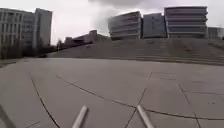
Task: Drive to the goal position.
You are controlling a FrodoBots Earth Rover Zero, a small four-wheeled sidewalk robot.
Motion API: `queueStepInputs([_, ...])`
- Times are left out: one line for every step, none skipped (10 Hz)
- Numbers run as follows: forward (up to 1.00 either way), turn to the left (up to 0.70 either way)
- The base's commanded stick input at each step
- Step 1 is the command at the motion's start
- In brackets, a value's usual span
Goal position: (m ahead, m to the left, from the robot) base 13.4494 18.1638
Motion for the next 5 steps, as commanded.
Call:
queueStepInputs([1.00,0.27])
queueStepInputs([1.00,0.27])
queueStepInputs([1.00,0.09])
queueStepInputs([1.00,0.00])
queueStepInputs([1.00,0.00])
